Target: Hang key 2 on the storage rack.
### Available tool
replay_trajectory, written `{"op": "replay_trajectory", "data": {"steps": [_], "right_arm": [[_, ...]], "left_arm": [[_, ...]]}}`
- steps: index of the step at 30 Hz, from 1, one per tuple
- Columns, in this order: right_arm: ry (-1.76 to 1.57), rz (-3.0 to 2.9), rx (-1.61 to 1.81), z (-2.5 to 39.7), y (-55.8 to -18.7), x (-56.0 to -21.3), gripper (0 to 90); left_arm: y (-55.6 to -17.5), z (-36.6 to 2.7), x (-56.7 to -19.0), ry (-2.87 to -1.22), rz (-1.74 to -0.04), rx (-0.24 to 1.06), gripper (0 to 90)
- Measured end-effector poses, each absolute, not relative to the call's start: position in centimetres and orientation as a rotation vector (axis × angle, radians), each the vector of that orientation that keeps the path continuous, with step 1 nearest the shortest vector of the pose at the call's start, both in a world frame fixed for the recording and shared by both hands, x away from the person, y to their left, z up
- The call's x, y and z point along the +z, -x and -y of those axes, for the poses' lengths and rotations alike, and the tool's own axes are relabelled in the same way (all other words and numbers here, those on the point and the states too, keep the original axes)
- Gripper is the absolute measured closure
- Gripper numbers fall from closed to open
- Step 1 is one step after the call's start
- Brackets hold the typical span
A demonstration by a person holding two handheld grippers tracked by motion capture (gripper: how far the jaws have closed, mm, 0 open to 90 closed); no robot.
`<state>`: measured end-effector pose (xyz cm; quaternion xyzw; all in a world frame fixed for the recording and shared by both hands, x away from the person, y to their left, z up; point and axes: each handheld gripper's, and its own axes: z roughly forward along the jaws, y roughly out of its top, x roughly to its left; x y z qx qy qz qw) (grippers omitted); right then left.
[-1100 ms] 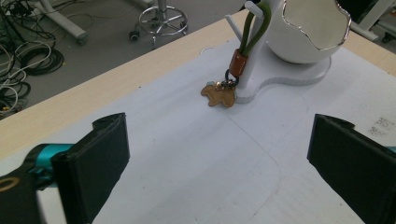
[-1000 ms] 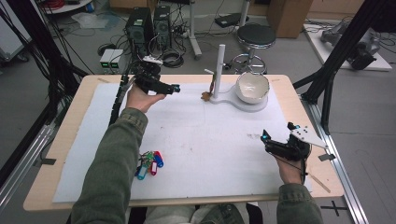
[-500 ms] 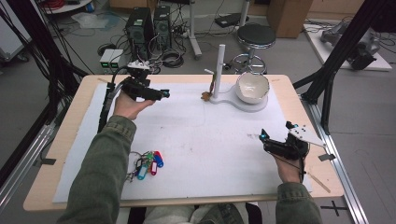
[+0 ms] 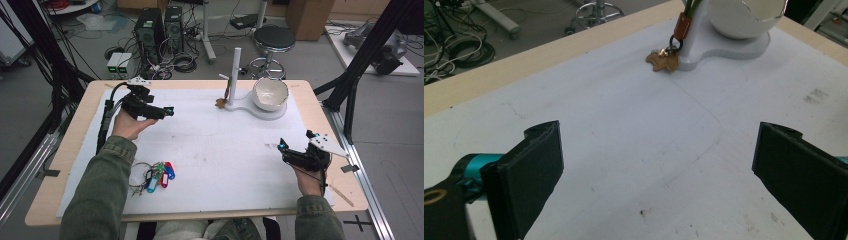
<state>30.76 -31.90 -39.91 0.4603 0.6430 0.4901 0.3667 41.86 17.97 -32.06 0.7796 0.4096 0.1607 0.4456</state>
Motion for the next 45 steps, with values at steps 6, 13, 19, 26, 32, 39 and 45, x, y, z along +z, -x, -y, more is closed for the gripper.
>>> {"op": "replay_trajectory", "data": {"steps": [6, 13, 19, 26, 32, 39, 45], "right_arm": [[-1.182, -1.653, 1.256, 31.9, -30.7, -39.9, 1.4], [-1.183, -1.651, 1.259, 31.8, -30.7, -39.9, 1.5], [-1.184, -1.652, 1.258, 31.8, -30.7, -39.9, 1.5], [-1.186, -1.648, 1.260, 31.9, -30.7, -39.9, 1.5], [-1.187, -1.649, 1.262, 31.9, -30.7, -39.9, 1.5], [-1.185, -1.650, 1.261, 31.9, -30.7, -39.9, 1.4], [-1.189, -1.649, 1.262, 31.9, -30.6, -39.9, 1.4]], "left_arm": [[-40.5, -18.6, -32.9, -1.941, -1.009, 0.391, 6.7], [-39.4, -19.0, -33.6, -1.965, -1.008, 0.380, 6.7], [-38.2, -19.2, -34.6, -2.003, -1.007, 0.363, 6.7], [-37.1, -19.5, -35.6, -2.009, -1.012, 0.348, 6.7], [-36.3, -19.9, -36.4, -2.012, -1.033, 0.347, 6.7], [-35.7, -20.1, -36.9, -2.023, -1.028, 0.338, 6.7], [-35.1, -20.3, -37.3, -2.035, -1.028, 0.324, 6.7]]}}
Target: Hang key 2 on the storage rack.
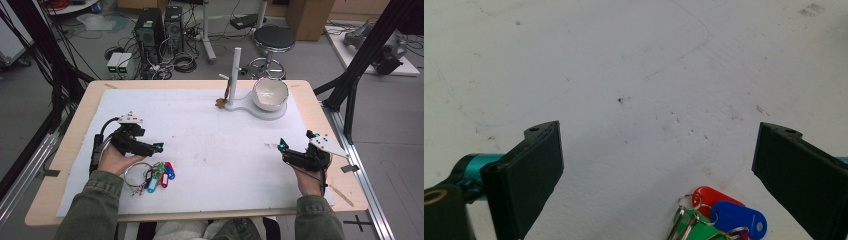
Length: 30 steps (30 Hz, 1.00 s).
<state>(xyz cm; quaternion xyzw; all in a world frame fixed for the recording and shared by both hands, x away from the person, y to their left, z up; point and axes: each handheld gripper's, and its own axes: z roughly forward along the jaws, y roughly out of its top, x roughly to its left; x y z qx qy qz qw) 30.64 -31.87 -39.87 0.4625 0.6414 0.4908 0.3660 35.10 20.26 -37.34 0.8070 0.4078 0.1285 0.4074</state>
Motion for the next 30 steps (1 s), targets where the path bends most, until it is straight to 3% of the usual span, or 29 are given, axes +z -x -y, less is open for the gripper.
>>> {"op": "replay_trajectory", "data": {"steps": [30], "right_arm": [[-1.191, -1.644, 1.265, 32.0, -30.6, -39.9, 1.5]], "left_arm": [[-31.9, -20.4, -39.5, -2.057, -0.995, 0.298, 6.7]]}}
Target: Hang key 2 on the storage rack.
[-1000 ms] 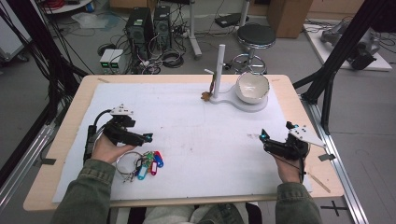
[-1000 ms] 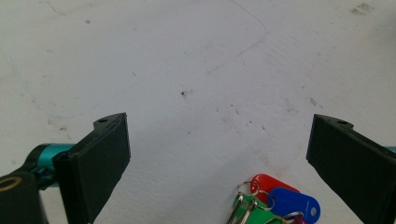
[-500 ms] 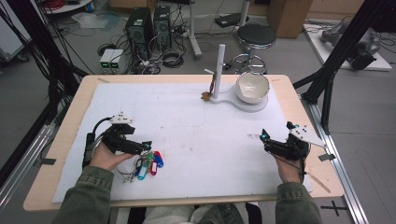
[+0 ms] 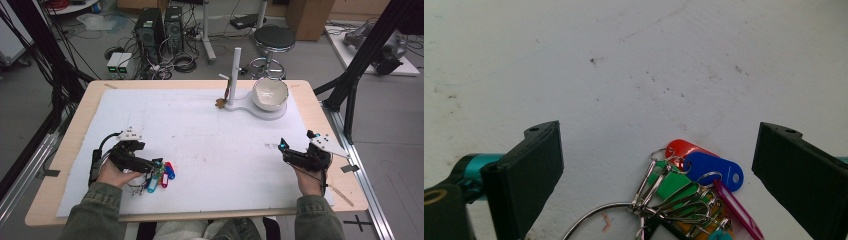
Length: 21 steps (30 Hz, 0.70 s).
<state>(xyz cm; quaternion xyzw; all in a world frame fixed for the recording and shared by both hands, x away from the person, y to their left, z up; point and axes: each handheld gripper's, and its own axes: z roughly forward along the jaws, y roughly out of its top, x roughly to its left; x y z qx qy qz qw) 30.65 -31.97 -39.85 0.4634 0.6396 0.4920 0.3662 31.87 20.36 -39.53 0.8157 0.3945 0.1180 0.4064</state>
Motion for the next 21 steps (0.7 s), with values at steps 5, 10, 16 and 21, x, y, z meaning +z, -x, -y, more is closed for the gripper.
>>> {"op": "replay_trajectory", "data": {"steps": [5, 10, 16, 21], "right_arm": [[-1.190, -1.639, 1.266, 31.9, -30.6, -39.8, 1.4], [-1.199, -1.631, 1.268, 32.1, -30.6, -39.8, 1.5], [-1.203, -1.631, 1.270, 32.1, -30.8, -39.8, 1.5], [-1.204, -1.631, 1.270, 32.0, -31.0, -39.8, 1.4]], "left_arm": [[-31.5, -20.1, -40.3, -2.081, -0.988, 0.277, 6.7], [-30.9, -19.9, -40.8, -2.103, -0.962, 0.253, 10.1], [-30.7, -19.3, -41.1, -2.156, -0.943, 0.242, 10.1], [-30.7, -19.1, -41.4, -2.181, -0.937, 0.231, 12.2]]}}
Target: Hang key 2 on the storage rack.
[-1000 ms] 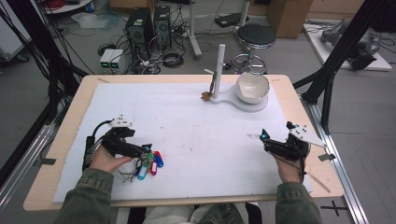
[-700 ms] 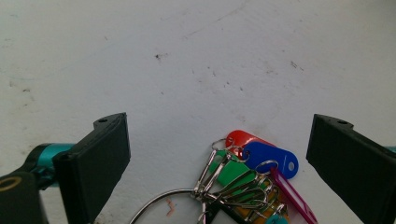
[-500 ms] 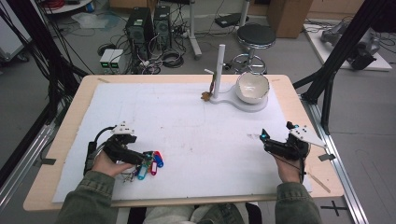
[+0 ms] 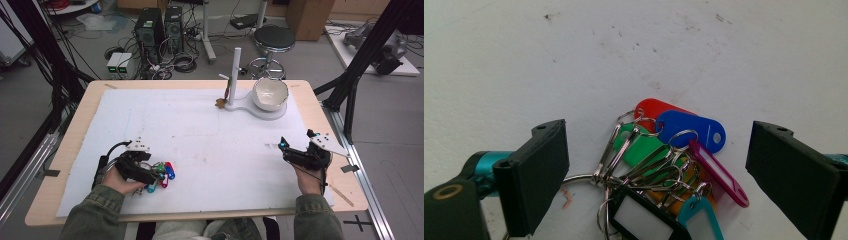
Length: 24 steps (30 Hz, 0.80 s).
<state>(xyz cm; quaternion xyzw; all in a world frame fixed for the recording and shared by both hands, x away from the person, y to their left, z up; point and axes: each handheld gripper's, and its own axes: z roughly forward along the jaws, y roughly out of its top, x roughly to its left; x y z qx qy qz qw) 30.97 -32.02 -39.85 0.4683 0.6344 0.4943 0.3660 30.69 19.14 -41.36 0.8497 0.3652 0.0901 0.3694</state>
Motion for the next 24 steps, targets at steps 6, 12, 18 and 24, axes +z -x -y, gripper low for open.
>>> {"op": "replay_trajectory", "data": {"steps": [6, 12, 18, 24], "right_arm": [[-1.204, -1.635, 1.269, 31.96, -31.16, -39.89, 1.5], [-1.202, -1.641, 1.264, 31.98, -31.39, -40.00, 1.5], [-1.210, -1.641, 1.257, 32.05, -31.45, -40.03, 1.5], [-1.205, -1.630, 1.269, 32.10, -31.01, -39.87, 1.5]], "left_arm": [[-30.74, -18.96, -41.70, -2.225, -0.921, 0.215, 17.3], [-31.40, -19.12, -42.33, -2.268, -0.938, 0.174, 52.4], [-31.62, -19.51, -42.27, -2.241, -0.929, 0.158, 64.7], [-31.13, -19.66, -41.84, -2.218, -0.908, 0.200, 77.3]]}}
